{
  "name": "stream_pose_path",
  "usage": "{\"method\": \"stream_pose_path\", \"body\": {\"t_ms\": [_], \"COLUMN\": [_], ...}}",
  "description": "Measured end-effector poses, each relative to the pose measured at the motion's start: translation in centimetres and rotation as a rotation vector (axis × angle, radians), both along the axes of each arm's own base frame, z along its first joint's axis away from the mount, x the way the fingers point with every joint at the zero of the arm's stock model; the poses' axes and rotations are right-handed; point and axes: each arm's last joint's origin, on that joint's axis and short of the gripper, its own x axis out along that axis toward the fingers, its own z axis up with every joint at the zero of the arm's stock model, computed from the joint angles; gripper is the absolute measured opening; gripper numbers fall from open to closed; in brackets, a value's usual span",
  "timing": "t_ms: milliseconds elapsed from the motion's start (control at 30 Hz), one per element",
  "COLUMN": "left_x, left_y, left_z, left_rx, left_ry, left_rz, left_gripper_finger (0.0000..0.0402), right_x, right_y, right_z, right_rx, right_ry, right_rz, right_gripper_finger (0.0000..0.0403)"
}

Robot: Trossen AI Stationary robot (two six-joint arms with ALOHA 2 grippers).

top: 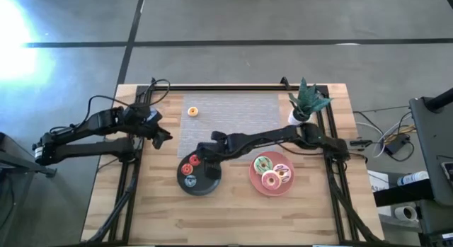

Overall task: Pick & Place donuts
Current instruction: Put the small yellow donut on the black plate

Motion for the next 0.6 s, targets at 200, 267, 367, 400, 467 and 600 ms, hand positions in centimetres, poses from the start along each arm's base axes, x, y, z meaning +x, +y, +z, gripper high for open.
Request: {"method": "stream_pose_path", "body": {"t_ms": [200, 267, 367, 400, 467, 600], "left_x": [-0.3, -0.4, -0.6, -0.6, -0.7, -1.0], "left_y": [-0.2, -0.3, -0.4, -0.5, -0.5, -0.6], "left_z": [-0.8, -0.9, -0.9, -0.8, -0.8, -0.6], "left_rx": [-0.034, -0.051, -0.057, -0.056, -0.053, -0.043], "left_ry": [0.000, -0.010, -0.022, -0.026, -0.034, -0.052], "left_rz": [-0.021, -0.041, -0.053, -0.053, -0.054, -0.057], "left_gripper_finger": [0.0110, 0.0110, 0.0110, 0.0110, 0.0110, 0.0110], "right_x": [1.7, 2.1, 2.2, 2.2, 2.0, 1.8], "right_y": [0.9, 0.9, 0.9, 0.9, 0.9, 1.1], "right_z": [-1.4, -1.8, -2.1, -2.3, -2.9, -3.5], "right_rx": [-0.015, -0.016, -0.029, -0.033, -0.038, -0.042], "right_ry": [0.022, 0.027, 0.052, 0.066, 0.101, 0.127], "right_rz": [0.041, 0.043, 0.055, 0.060, 0.064, 0.062], "right_gripper_finger": [0.0013, 0.0013, 0.0013, 0.0013, 0.0013, 0.0014]}}
